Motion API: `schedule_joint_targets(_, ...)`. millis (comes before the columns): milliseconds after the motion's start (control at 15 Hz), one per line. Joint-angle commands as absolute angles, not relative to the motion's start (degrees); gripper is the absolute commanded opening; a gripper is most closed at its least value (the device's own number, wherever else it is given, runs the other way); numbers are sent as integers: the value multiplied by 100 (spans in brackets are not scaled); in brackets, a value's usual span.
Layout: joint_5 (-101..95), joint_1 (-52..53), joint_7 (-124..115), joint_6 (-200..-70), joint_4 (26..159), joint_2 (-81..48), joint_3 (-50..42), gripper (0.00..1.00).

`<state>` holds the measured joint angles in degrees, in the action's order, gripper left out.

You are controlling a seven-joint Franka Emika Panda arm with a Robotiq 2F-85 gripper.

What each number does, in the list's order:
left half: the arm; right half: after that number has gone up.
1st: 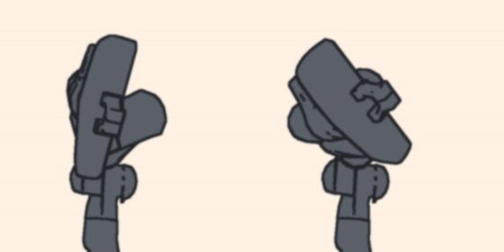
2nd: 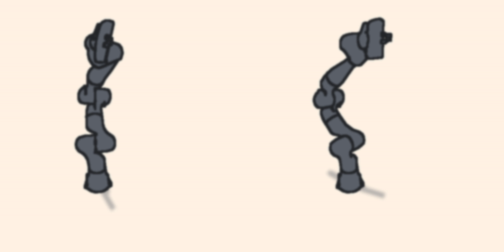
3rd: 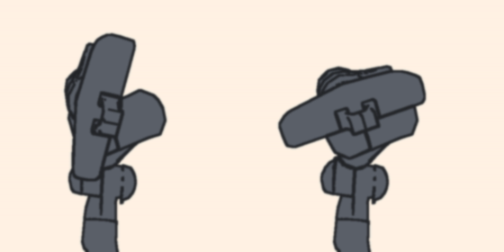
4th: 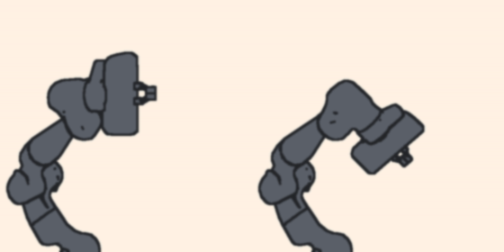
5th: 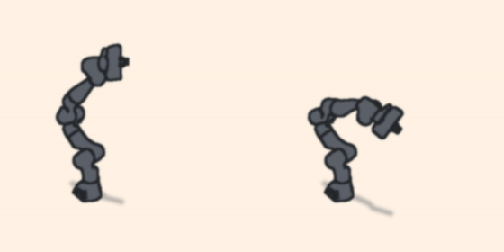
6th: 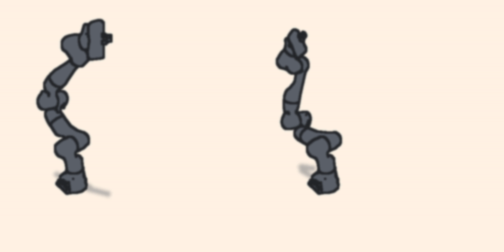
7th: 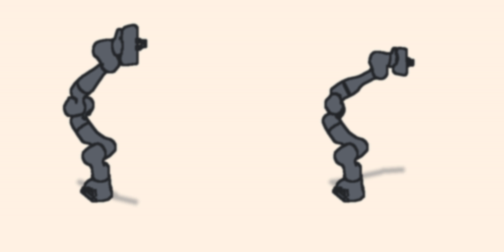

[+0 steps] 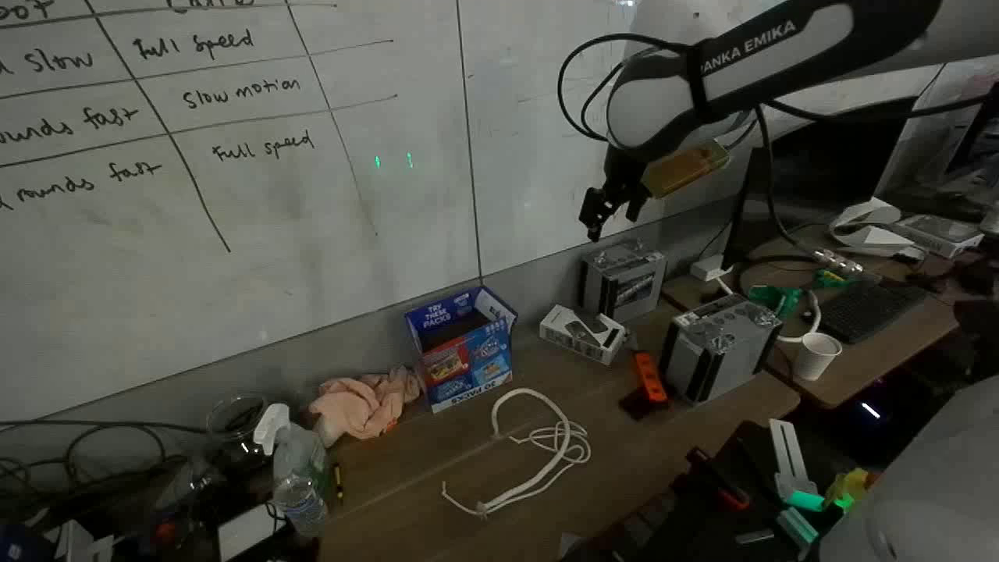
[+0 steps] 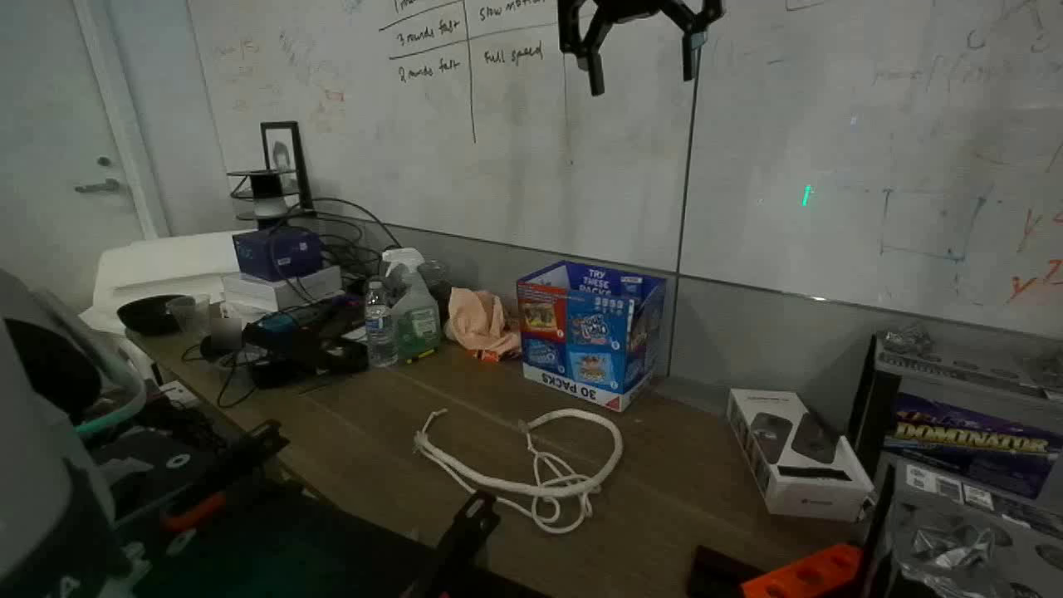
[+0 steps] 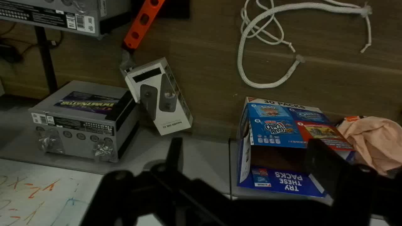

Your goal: Put the white ropes inside the blue box.

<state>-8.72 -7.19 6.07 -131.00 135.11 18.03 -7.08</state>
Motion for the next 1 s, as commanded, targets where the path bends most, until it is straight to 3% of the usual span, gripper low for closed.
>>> schedule_joint_targets(0, -869, -721, 611, -13084, 13473, 1807, -708, 100)
schedule_joint_targets(600, -836, -690, 391, -13034, 13699, 1698, -628, 100)
schedule_joint_targets(933, -988, -699, -292, -13725, 14189, 1195, -428, 100)
